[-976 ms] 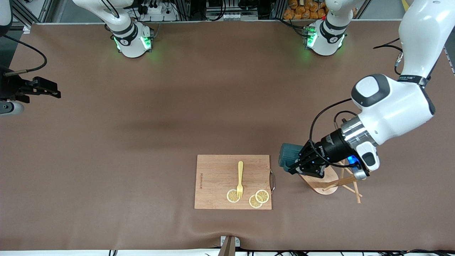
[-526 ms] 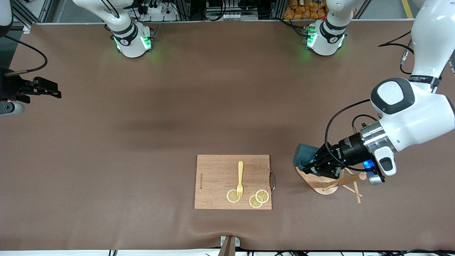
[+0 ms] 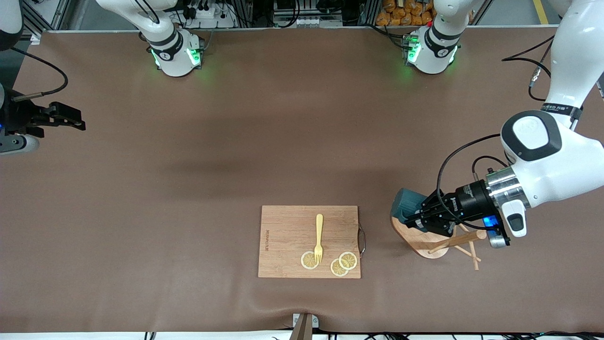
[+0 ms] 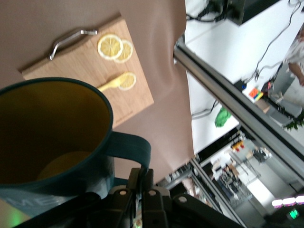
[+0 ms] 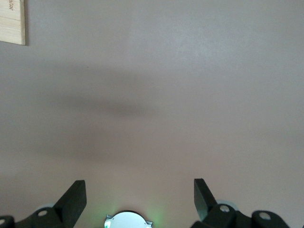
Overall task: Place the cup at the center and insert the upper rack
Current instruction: 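Slide the mug handle onto a mug-tree peg with the left gripper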
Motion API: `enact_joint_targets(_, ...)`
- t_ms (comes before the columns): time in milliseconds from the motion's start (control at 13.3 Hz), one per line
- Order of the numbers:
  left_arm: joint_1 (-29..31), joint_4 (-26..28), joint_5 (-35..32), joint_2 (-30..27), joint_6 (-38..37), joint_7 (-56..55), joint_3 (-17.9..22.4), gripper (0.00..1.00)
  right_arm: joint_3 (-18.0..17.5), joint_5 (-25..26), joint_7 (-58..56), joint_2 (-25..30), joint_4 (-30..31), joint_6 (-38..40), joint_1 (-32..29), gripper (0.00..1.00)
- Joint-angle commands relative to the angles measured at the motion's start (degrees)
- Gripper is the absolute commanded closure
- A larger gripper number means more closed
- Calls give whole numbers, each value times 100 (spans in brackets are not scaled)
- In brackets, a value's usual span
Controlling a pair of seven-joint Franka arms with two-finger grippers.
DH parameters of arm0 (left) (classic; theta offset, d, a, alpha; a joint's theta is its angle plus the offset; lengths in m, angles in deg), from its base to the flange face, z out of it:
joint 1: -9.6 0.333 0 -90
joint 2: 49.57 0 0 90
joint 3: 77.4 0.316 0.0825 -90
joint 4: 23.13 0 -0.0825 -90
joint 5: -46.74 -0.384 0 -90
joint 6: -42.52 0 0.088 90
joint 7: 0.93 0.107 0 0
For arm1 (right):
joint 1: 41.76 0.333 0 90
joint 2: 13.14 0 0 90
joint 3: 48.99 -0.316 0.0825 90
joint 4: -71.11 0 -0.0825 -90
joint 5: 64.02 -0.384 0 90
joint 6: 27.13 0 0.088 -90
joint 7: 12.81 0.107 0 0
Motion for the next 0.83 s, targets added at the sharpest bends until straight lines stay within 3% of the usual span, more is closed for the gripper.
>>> enact_joint_targets(0, 401, 61, 654, 4, -518, 702, -73, 100, 14, 36, 19, 17, -123, 32, 24, 0)
enact_joint_targets(751, 464, 0, 1543, 92, -1240, 1679, 498, 100, 5, 54, 63, 53, -175, 14, 121, 0)
